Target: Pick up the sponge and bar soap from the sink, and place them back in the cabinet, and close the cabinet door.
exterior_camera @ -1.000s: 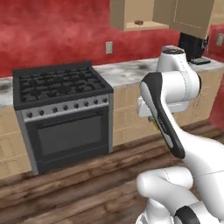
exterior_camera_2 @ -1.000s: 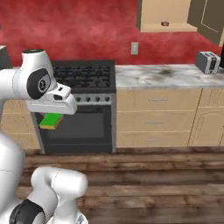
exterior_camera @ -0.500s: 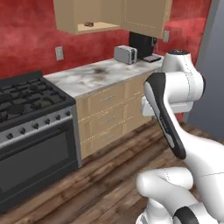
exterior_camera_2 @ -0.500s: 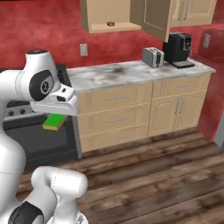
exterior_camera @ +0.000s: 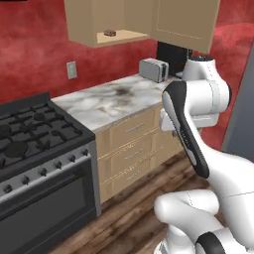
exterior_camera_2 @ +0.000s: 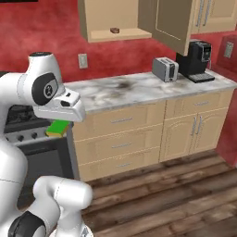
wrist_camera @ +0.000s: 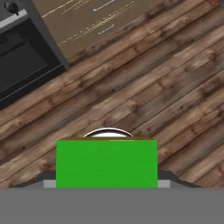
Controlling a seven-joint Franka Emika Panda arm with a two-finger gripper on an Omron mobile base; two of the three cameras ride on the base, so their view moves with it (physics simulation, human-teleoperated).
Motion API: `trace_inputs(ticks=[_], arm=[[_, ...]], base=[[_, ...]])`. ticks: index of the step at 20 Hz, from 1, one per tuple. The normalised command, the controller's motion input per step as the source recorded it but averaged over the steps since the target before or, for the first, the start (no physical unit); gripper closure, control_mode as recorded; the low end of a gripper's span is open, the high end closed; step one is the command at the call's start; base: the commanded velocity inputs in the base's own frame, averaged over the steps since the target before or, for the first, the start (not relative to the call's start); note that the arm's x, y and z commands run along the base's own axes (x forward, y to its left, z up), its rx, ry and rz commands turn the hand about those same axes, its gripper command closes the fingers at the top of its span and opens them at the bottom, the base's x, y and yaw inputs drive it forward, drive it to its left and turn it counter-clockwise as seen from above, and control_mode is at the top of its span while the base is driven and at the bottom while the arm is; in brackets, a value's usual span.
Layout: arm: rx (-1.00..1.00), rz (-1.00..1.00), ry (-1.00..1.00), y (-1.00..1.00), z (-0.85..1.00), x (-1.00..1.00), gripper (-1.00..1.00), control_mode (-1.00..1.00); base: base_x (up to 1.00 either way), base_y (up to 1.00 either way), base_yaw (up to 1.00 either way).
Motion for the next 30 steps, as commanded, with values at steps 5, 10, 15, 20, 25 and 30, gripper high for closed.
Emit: trace_inputs(ticks=[5,10,15,20,25,30], arm=[[0.0,0.0,0.0,0.0,0.0,0.0,1.0,1.0],[0.0,0.0,0.0,0.0,0.0,0.0,1.0,1.0],[0.0,0.0,0.0,0.0,0.0,0.0,1.0,1.0],[0.0,0.0,0.0,0.0,0.0,0.0,1.0,1.0],[0.0,0.0,0.0,0.0,0.0,0.0,1.0,1.0],[0.0,0.0,0.0,0.0,0.0,0.0,1.0,1.0]], base=[[0.87,-0.14,0.0],[0.83,-0.23,0.0],[0.75,-0.33,0.0],[0.73,-0.32,0.0],[0.71,-0.21,0.0],[0.63,-0.15,0.0]])
